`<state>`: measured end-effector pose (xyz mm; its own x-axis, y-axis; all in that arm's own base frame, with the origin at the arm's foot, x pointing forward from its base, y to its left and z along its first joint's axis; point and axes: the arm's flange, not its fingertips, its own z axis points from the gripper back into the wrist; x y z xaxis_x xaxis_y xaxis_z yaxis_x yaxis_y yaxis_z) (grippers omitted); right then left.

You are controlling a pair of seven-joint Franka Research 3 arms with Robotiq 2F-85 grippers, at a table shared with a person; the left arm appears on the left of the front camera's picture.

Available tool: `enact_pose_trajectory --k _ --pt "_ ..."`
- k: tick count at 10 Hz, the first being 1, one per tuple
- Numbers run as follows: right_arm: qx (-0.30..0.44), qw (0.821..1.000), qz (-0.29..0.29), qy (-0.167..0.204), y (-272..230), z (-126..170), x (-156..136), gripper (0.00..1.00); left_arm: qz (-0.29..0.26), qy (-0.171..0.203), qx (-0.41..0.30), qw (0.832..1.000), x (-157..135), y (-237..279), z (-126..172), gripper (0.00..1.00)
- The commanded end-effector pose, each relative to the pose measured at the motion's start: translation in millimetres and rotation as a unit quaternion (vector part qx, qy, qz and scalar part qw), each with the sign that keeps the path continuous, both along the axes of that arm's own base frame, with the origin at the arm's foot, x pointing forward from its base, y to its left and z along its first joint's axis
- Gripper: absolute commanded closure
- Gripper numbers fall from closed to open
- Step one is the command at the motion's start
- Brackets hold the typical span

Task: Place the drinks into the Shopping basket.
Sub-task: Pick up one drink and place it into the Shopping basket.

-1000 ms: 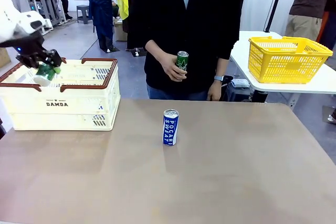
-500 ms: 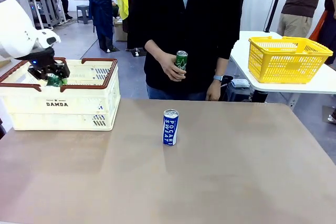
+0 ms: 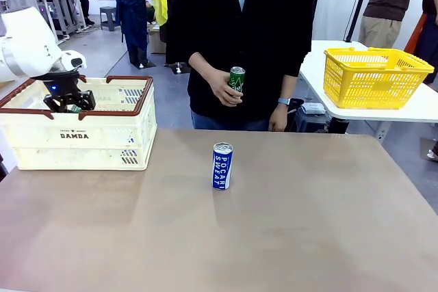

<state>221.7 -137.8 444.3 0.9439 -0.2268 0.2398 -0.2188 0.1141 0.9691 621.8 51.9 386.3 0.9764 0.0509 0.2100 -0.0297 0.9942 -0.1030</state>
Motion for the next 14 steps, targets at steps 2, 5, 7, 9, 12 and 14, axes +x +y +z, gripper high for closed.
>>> enact_pose_trajectory --k 2,5,7,9,12,14 --pt "0.008 1.0 -0.004 0.005 0 8 2 0.0 0.014 0.026 0.014 0.999 12 -3 5 1.0" --pt "0.008 1.0 -0.004 0.005 0 8 2 0.0 0.018 0.027 0.022 0.999 14 -3 4 0.0" --pt "0.008 1.0 -0.004 0.005 0 8 2 0.0 0.02 0.027 0.026 0.999 11 -2 5 0.0" --pt "0.008 1.0 -0.004 0.005 0 8 2 0.0 0.023 0.025 0.03 0.999 9 -4 13 0.0" --pt "0.008 1.0 -0.004 0.005 0 8 2 0.0 0.015 0.038 0.004 0.999 -11 -2 60 0.0" --pt "0.008 1.0 -0.004 0.005 0 8 2 0.0 0.0 0.086 -0.068 0.994 -60 4 121 0.0"
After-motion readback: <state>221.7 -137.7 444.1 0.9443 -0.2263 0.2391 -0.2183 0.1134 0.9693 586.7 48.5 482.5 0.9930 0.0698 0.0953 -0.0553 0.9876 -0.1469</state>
